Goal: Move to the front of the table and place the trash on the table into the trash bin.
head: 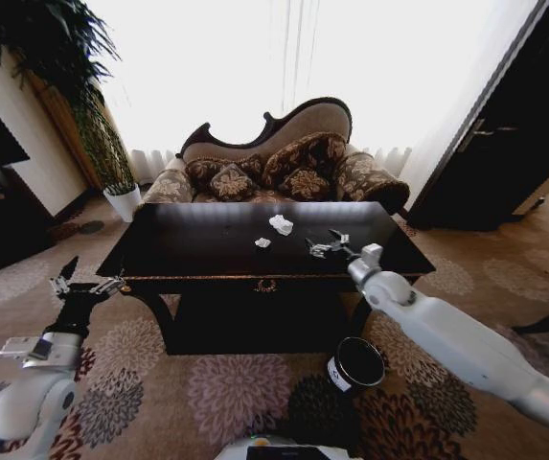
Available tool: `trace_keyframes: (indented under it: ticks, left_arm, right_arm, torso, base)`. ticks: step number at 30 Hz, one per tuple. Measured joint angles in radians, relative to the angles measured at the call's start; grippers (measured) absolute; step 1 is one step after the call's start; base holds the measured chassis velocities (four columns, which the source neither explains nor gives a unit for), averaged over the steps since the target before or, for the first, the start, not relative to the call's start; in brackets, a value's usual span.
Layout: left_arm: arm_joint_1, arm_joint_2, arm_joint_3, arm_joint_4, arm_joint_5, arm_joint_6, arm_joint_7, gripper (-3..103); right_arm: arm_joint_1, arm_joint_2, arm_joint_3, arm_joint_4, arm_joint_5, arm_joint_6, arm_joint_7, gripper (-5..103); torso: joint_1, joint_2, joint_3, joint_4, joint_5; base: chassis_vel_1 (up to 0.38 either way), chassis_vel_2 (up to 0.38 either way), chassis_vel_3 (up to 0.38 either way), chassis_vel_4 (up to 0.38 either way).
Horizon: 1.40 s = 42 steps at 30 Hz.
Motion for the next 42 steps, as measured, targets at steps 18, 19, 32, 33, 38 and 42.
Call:
trace_keyframes:
  ticks: [18, 19, 32, 33, 38, 42]
  left_arm:
    - [0.0, 0.0, 0.0, 0.0, 0.0, 0.0, 0.0, 100]
    - [0.0, 0.0, 0.0, 0.0, 0.0, 0.0, 0.0, 100]
    - [0.0, 0.0, 0.0, 0.0, 0.0, 0.0, 0.0, 100]
    - [0.0, 0.0, 0.0, 0.0, 0.0, 0.0, 0.0, 100]
    - [0.0, 0.0, 0.0, 0.0, 0.0, 0.0, 0.0, 100]
    - [0.0, 0.0, 0.0, 0.0, 0.0, 0.0, 0.0, 100]
  right_arm:
    - [0.339, 0.165, -0.305, -0.287, -0.047, 0.023, -0.023, 100]
    - [0.345, 0.172, -0.314, -0.299, -0.054, 0.025, -0.025, 100]
    - [0.406, 0.228, -0.387, -0.388, -0.066, 0.033, -0.035, 100]
    - [0.415, 0.232, -0.396, -0.398, -0.065, 0.034, -0.035, 100]
    - [0.445, 0.255, -0.431, -0.434, -0.063, 0.034, -0.037, 100]
    - [0.454, 0.27, -0.441, -0.45, -0.063, 0.034, -0.037, 100]
  torso:
    - [0.0, 0.0, 0.0, 0.0001, 0.0]
    - [0.0, 0.0, 0.0, 0.0001, 0.0]
    - [0.0, 0.0, 0.0, 0.0001, 0.0001]
    - [0.0, 0.0, 0.0, 0.0, 0.0]
    - [0.0, 0.0, 0.0, 0.0, 0.0]
    - [0.0, 0.0, 0.0, 0.0, 0.0]
  base:
    - [0.0, 0.0, 0.0, 0.0]
    - [0.0, 0.0, 0.0, 0.0]
    - [0.0, 0.0, 0.0, 0.0]
    - [0.0, 0.0, 0.0, 0.0]
    - [0.0, 0.0, 0.0, 0.0]
    - [0.0, 0.0, 0.0, 0.0]
